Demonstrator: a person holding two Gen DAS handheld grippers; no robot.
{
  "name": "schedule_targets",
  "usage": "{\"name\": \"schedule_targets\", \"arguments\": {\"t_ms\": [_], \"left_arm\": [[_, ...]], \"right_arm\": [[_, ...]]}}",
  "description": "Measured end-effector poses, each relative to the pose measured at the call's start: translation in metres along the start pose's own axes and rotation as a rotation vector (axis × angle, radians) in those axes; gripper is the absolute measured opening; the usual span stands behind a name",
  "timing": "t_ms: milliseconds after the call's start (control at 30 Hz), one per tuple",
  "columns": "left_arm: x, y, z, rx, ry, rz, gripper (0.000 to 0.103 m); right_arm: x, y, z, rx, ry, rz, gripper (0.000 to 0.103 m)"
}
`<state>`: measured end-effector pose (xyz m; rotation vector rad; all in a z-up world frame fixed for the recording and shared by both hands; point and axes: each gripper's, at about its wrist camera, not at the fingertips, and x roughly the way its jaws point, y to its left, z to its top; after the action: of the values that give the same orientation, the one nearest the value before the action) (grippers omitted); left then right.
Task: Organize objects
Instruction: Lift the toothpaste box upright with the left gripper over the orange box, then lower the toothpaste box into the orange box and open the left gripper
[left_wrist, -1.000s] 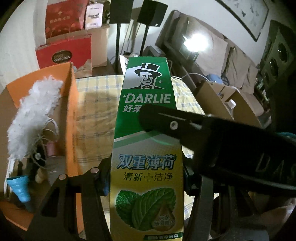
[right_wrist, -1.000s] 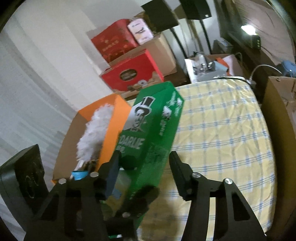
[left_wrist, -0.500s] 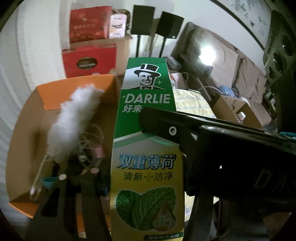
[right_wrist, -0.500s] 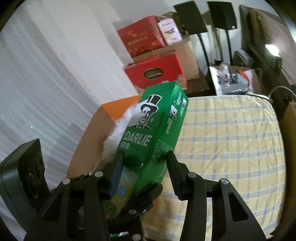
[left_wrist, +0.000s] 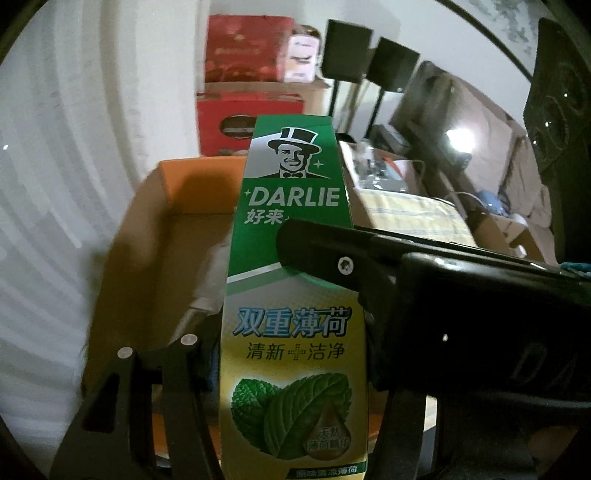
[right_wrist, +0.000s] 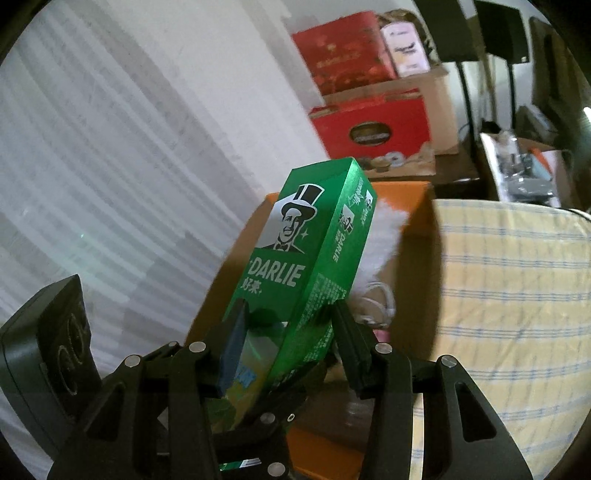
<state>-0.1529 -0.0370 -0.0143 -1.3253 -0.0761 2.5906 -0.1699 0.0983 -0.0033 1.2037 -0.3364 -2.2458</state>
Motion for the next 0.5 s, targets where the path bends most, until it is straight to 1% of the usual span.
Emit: {"name": "schedule_targets", "arguments": {"t_ms": [133, 333, 433, 500], "left_arm": [[0.003, 0.025, 0.003, -0.014, 0.010, 0.019, 0.053], [0.014, 0.056, 0.010, -0.045, 0.027, 0.029, 0.053], [0.024, 0.070, 0.012, -0.060, 0.050, 0.030, 0.053], [0.031, 0.076, 0.013, -0.057, 0.068, 0.049, 0.053]], "right_arm": [[0.023, 0.013, 0.008, -0.005, 0.025, 0.024, 0.047], [0.056, 0.024, 0.021, -0.004, 0.053, 0.036, 0.047], [0.070, 0.024, 0.027, 0.000, 0.069, 0.031, 0.047], [0.080, 0.024, 0.029, 0.006, 0.085, 0.036, 0.047]]}}
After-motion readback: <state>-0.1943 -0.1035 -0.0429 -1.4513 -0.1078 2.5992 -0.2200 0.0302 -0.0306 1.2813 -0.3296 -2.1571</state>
